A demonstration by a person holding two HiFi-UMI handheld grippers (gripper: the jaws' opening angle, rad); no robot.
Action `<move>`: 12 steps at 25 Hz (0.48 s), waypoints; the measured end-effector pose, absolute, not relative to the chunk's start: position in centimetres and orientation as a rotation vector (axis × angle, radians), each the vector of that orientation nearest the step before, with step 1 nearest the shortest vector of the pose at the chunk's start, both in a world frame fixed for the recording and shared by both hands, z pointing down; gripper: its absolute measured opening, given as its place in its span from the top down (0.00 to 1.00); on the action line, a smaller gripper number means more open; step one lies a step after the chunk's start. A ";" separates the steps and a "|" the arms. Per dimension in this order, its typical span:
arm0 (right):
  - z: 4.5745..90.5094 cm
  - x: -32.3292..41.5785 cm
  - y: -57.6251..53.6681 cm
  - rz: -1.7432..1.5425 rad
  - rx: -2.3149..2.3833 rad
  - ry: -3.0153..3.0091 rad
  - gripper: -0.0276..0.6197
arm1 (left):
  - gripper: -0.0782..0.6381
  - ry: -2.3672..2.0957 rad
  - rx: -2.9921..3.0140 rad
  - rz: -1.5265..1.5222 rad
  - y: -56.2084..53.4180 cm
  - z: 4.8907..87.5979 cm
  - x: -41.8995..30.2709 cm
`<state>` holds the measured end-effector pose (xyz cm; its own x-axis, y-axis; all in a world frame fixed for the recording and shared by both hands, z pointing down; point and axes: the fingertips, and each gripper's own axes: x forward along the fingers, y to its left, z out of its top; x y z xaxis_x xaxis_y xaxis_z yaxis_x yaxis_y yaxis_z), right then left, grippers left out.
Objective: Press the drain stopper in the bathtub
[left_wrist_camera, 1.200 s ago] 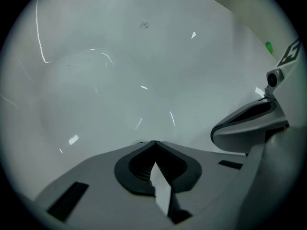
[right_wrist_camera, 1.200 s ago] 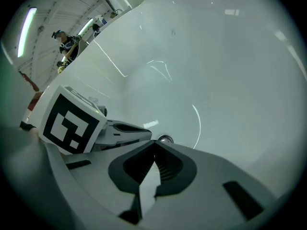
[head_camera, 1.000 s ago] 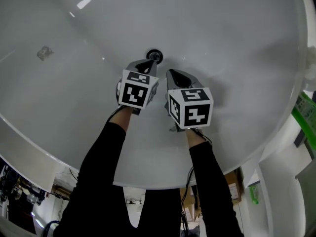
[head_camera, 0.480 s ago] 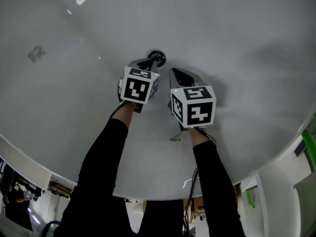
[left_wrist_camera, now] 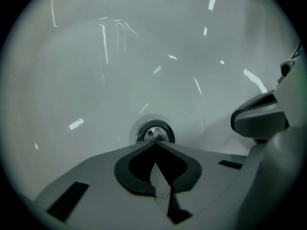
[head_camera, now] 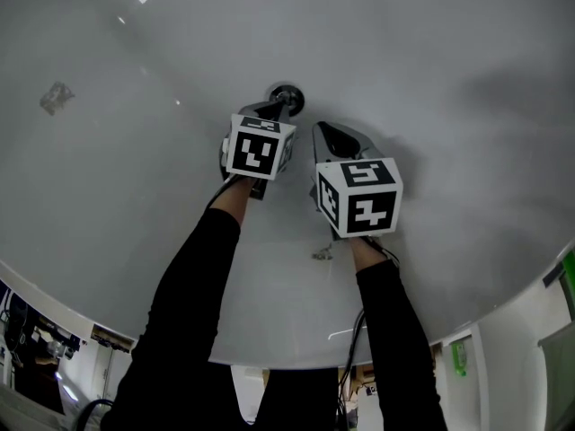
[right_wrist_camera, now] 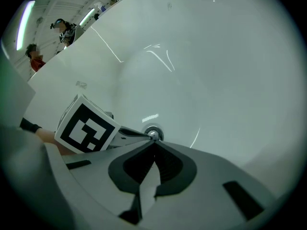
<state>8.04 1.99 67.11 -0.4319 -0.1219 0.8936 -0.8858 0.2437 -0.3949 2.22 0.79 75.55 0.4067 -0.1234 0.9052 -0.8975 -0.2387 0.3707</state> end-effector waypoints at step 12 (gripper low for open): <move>66.9 8.3 1.6 1.297 0.967 -1.745 0.95 | 0.88 -0.947 1.606 1.009 0.6 75.8 2.2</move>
